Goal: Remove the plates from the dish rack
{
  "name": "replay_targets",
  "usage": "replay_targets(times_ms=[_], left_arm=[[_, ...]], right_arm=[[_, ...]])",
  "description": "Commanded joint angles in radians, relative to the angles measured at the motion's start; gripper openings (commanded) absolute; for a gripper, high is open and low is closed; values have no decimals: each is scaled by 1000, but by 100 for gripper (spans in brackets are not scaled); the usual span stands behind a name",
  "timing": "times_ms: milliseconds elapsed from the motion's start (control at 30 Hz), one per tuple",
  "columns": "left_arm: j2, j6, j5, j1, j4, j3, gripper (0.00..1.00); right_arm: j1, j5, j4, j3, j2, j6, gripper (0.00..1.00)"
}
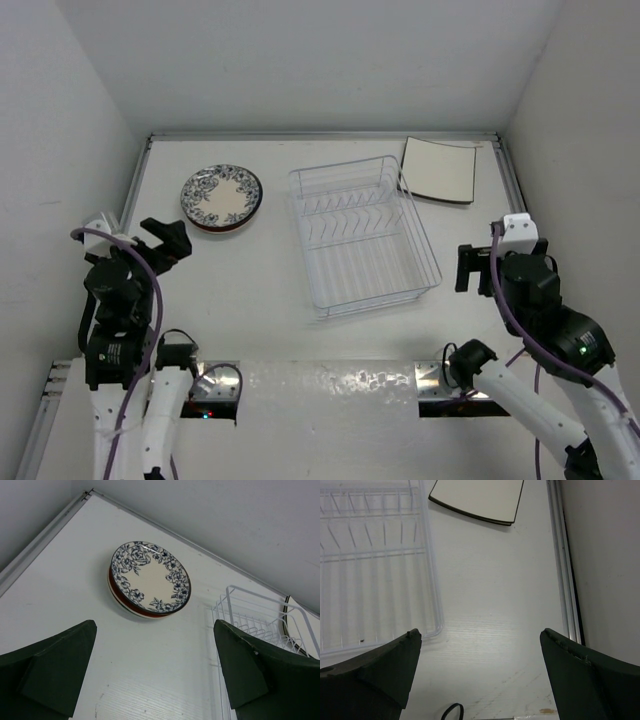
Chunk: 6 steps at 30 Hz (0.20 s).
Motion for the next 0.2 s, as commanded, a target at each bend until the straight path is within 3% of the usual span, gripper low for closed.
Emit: replay_targets(times_ms=[0, 167], left_arm=[[0, -9, 5, -13, 52, -4, 100], [-2, -9, 11, -14, 58, -10, 100]], right_arm=[[2, 25, 5, -20, 7, 17, 99], [0, 25, 10, -22, 19, 21, 99]])
